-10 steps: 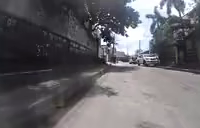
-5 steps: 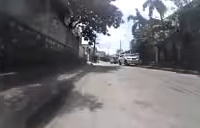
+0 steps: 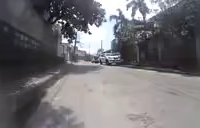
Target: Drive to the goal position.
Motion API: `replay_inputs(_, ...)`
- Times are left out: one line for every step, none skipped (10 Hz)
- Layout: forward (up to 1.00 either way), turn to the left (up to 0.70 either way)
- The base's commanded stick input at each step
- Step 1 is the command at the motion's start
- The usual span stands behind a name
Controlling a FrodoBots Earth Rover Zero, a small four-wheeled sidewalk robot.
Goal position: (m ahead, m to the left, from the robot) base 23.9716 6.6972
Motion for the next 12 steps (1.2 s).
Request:
replay_inputs(1.0,0.0)
replay_inputs(1.0,0.0)
replay_inputs(1.0,0.0)
replay_inputs(1.0,0.0)
replay_inputs(1.0,0.0)
replay_inputs(1.0,0.0)
replay_inputs(1.0,0.0)
replay_inputs(1.0,0.0)
replay_inputs(1.0,0.0)
replay_inputs(1.0,0.0)
replay_inputs(1.0,0.0)
replay_inputs(1.0,0.0)
